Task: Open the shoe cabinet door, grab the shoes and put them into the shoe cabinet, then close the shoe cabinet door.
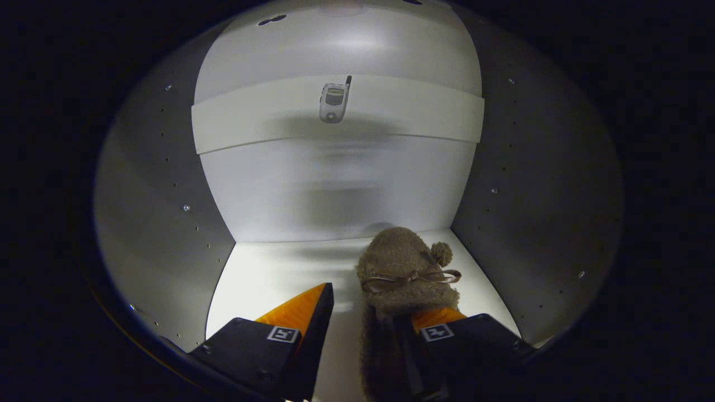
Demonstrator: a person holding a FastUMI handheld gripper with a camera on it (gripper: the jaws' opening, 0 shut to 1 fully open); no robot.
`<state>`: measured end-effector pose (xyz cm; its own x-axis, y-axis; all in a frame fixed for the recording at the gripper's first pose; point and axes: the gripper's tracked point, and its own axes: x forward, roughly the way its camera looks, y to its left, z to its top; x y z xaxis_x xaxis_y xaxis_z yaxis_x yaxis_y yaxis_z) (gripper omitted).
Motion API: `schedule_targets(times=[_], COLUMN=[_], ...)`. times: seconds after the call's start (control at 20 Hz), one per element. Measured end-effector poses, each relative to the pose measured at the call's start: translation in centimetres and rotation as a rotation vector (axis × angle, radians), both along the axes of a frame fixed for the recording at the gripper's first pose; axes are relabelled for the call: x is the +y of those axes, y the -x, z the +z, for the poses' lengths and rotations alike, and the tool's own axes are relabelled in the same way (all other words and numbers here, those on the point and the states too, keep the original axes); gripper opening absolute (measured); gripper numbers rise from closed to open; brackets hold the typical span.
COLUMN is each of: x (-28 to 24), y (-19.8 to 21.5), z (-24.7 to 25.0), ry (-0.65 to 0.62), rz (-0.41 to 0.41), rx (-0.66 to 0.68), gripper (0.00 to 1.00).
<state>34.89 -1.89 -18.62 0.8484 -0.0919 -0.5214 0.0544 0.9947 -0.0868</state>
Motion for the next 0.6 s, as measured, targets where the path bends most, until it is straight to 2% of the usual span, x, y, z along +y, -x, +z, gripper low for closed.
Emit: schedule_targets(times=[0.05, 0.15, 0.3, 0.45, 0.6], x=[0.0, 0.0, 0.2, 0.1, 0.4], y=[0.4, 1.0, 2.3, 4.2, 6.7], z=[0.2, 0.7, 1.5, 3.2, 5.4], ry=[0.000, 0.002, 0.006, 0.021, 0.022], rz=[-0.004, -0.014, -0.013, -0.021, -0.021], rx=[-0.002, -0.012, -0.021, -0.054, -0.095], gripper=[0.73, 0.86, 0.89, 0.99, 0.99])
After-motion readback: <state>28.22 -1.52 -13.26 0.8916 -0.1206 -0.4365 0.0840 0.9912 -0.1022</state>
